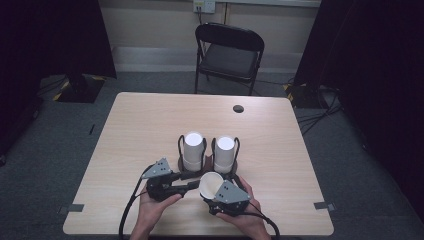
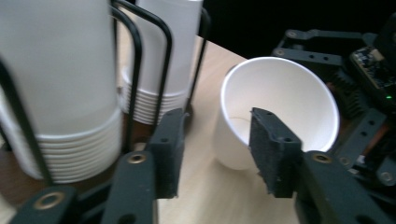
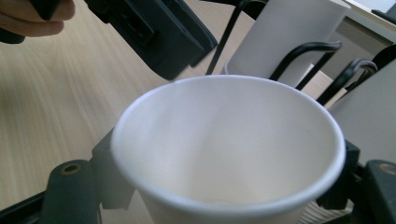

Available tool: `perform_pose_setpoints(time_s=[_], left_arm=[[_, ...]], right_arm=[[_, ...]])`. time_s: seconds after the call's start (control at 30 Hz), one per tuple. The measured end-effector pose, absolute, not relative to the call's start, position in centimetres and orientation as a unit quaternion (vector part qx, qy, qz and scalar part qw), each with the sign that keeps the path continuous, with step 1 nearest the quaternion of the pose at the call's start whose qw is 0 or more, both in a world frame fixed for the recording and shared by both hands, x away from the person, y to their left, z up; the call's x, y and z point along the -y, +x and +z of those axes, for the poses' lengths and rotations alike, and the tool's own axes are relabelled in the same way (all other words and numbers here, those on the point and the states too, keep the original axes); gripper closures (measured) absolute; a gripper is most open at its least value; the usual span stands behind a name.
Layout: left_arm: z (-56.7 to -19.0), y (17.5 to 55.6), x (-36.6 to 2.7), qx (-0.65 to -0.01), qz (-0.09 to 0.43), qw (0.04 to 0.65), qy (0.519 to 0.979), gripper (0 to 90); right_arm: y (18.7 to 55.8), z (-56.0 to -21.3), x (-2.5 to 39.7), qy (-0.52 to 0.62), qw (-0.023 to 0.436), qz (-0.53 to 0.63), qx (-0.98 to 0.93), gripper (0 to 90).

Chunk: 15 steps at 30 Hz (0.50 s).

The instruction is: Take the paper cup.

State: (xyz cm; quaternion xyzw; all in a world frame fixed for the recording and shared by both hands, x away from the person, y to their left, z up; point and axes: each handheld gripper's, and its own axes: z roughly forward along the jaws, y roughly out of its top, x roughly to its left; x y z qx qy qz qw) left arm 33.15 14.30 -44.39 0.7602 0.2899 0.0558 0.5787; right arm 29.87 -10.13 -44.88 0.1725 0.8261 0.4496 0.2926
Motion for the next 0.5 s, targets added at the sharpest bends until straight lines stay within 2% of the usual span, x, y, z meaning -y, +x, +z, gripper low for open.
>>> perform_pose_setpoints(time_s=[0.1,0.23,0.5], left_arm=[[-44.6,33.2,-14.8,-0.307,0.055,0.590,0.744,47.5],[-45.0,33.0,-15.2,-0.321,0.080,0.584,0.741,40.5],[-45.7,32.6,-15.9,-0.325,0.125,0.574,0.741,33.6]], right_arm=[[30.0,-45.0,10.5,0.184,0.287,0.455,-0.823,24.3],[30.2,-45.0,11.2,0.198,0.281,0.465,-0.816,24.3],[30.6,-44.8,12.9,0.232,0.263,0.503,-0.790,24.7]])
